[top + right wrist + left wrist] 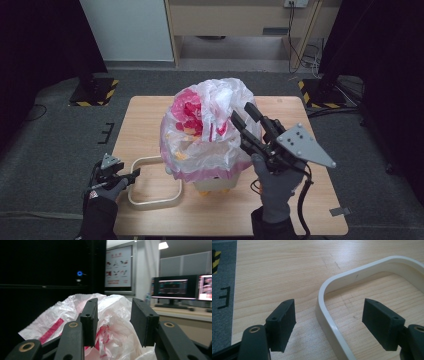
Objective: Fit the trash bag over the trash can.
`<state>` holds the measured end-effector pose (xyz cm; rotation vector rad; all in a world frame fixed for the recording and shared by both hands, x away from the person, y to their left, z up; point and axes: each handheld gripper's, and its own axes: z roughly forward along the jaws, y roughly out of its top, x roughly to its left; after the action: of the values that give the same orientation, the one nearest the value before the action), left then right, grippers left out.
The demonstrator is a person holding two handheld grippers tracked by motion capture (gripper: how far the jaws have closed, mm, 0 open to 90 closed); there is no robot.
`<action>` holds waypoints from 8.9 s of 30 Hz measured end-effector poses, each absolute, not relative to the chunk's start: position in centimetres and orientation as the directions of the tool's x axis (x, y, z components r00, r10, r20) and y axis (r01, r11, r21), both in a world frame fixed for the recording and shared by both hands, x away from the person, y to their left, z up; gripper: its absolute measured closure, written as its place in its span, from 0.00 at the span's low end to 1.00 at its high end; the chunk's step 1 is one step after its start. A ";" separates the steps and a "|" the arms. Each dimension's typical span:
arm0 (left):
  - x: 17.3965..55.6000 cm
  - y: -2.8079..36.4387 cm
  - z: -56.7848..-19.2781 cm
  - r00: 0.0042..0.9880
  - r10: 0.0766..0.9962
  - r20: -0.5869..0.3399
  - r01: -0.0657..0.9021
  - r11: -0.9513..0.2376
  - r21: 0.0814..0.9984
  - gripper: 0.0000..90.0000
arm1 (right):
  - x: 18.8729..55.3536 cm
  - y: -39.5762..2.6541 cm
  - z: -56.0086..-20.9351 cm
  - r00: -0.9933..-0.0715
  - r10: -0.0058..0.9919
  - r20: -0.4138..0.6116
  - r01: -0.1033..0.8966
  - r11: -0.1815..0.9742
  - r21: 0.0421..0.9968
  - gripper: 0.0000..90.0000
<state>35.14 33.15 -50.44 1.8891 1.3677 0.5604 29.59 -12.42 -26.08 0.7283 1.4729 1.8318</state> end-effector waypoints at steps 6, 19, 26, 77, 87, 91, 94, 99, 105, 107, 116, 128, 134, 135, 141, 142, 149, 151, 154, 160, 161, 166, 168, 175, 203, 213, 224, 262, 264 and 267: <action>35.2 33.2 -50.5 0.342 0.938 -0.061 0.624 -0.178 0.761 0.29 | 31.7 -15.2 -25.1 -0.739 0.673 0.012 -0.094 -0.120 0.988 0.69; 35.3 33.1 -50.6 0.346 0.936 -0.063 0.626 -0.180 0.759 0.29 | 37.3 -16.9 -24.8 -0.931 0.365 -0.018 -0.029 -0.025 0.999 0.71; 35.3 33.2 -50.6 0.343 0.937 -0.067 0.626 -0.174 0.760 0.29 | 39.1 -16.5 -28.0 -0.936 0.350 0.028 0.054 0.065 0.996 0.74; 35.4 33.1 -50.6 0.355 0.933 -0.063 0.628 -0.189 0.755 0.29 | 39.4 -15.3 -29.0 -0.944 0.327 0.045 0.104 0.167 0.980 0.76; 35.4 33.0 -50.7 0.358 0.931 -0.062 0.631 -0.193 0.751 0.29 | 39.2 -15.1 -29.8 -0.947 0.322 -0.026 0.066 0.272 0.960 0.72; 35.4 33.1 -50.6 0.358 0.932 -0.062 0.630 -0.192 0.753 0.29 | 38.9 -15.7 -29.3 -0.952 0.303 0.036 0.085 0.153 0.985 0.69; 35.4 33.0 -50.7 0.357 0.932 -0.060 0.634 -0.195 0.748 0.29 | 38.7 -16.6 -28.4 -0.941 0.323 0.098 0.106 0.006 0.994 0.65; 35.5 33.0 -50.7 0.358 0.932 -0.061 0.632 -0.194 0.750 0.29 | 38.5 -15.9 -26.3 -0.929 0.354 0.107 0.085 -0.079 0.993 0.59; 35.4 33.1 -50.6 0.358 0.931 -0.065 0.629 -0.189 0.754 0.29 | 38.3 -13.1 -23.8 -0.928 0.362 0.093 0.061 -0.100 0.993 0.58; 35.4 33.2 -50.6 0.359 0.931 -0.065 0.629 -0.190 0.754 0.29 | 38.4 -12.2 -23.2 -0.927 0.361 0.098 0.066 -0.100 0.993 0.58; 35.4 33.1 -50.6 0.359 0.931 -0.069 0.627 -0.186 0.757 0.29 | 38.6 -8.6 -23.0 -0.907 0.410 0.092 0.074 -0.059 0.995 0.57; 35.5 33.1 -50.6 0.362 0.930 -0.067 0.628 -0.190 0.755 0.29 | 40.2 -5.5 -26.5 -0.846 0.532 0.016 0.162 0.229 0.960 0.55; 35.5 33.1 -50.7 0.365 0.929 -0.065 0.628 -0.194 0.753 0.29 | 40.3 -4.0 -27.8 -0.845 0.534 -0.025 0.230 0.405 0.885 0.53; 35.5 33.1 -50.7 0.366 0.928 -0.066 0.628 -0.194 0.754 0.29 | 40.4 -3.7 -27.9 -0.848 0.529 -0.026 0.242 0.431 0.869 0.53; 35.5 33.0 -50.6 0.366 0.928 -0.066 0.629 -0.194 0.753 0.29 | 40.6 -2.6 -29.1 -0.850 0.523 -0.061 0.289 0.561 0.775 0.54; 35.5 33.0 -50.6 0.367 0.928 -0.065 0.629 -0.196 0.753 0.29 | 40.7 -2.6 -29.2 -0.849 0.525 -0.065 0.294 0.569 0.768 0.54; 35.4 32.9 -50.6 0.368 0.927 -0.068 0.629 -0.194 0.753 0.29 | 41.2 -2.3 -29.9 -0.829 0.557 -0.047 0.358 0.593 0.722 0.53; 35.4 33.0 -50.6 0.368 0.928 -0.067 0.629 -0.195 0.753 0.29 | 41.1 -2.6 -29.7 -0.827 0.562 -0.032 0.359 0.570 0.740 0.51; 35.5 33.0 -50.7 0.366 0.928 -0.067 0.631 -0.195 0.751 0.29 | 40.8 -3.3 -29.1 -0.815 0.579 0.015 0.356 0.481 0.801 0.51; 35.5 33.0 -50.8 0.369 0.927 -0.066 0.635 -0.200 0.746 0.28 | 40.4 -4.8 -27.7 -0.797 0.598 0.088 0.289 0.250 0.924 0.49; 35.5 33.0 -50.8 0.369 0.927 -0.066 0.636 -0.200 0.746 0.29 | 40.3 -5.0 -27.6 -0.792 0.603 0.089 0.276 0.225 0.934 0.49; 35.5 33.0 -50.8 0.367 0.928 -0.065 0.636 -0.199 0.746 0.29 | 40.0 -5.7 -26.9 -0.786 0.611 0.096 0.200 0.104 0.974 0.49; 35.6 33.0 -50.9 0.366 0.928 -0.066 0.636 -0.198 0.746 0.29 | 39.8 -5.9 -26.7 -0.785 0.614 0.084 0.167 0.079 0.983 0.50; 35.5 33.1 -50.9 0.363 0.929 -0.067 0.638 -0.195 0.745 0.29 | 38.8 -6.4 -25.5 -0.767 0.637 0.075 0.087 -0.012 0.996 0.50; 35.6 33.3 -51.0 0.351 0.934 -0.065 0.651 -0.193 0.734 0.29 | 36.9 -18.2 -25.0 -0.440 0.897 0.038 -0.014 -0.049 0.999 0.50; 35.6 33.1 -51.1 0.349 0.934 -0.077 0.659 -0.186 0.728 0.30 | 37.4 -21.8 -31.8 -0.387 0.921 0.036 0.128 0.014 0.992 0.50; 35.6 33.2 -51.2 0.349 0.933 -0.092 0.668 -0.178 0.723 0.31 | 37.7 -23.1 -40.7 -0.401 0.915 0.045 0.315 0.092 0.945 0.51; 39.1 33.6 -51.6 0.472 0.881 0.034 0.600 -0.349 0.720 0.38 | 37.7 -28.5 -53.4 -0.409 0.912 0.025 0.610 0.253 0.751 0.44; 39.2 33.6 -51.7 0.473 0.881 0.034 0.602 -0.351 0.717 0.38 | 37.5 -28.3 -53.5 -0.406 0.914 0.008 0.602 0.261 0.754 0.43; 39.2 33.6 -51.7 0.477 0.879 0.020 0.599 -0.342 0.724 0.39 | 37.5 -28.3 -53.6 -0.399 0.917 0.007 0.605 0.258 0.753 0.39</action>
<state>39.22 33.62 -51.69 2.0670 1.2177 0.5469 37.54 -28.27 -53.57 1.3808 2.0996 0.9594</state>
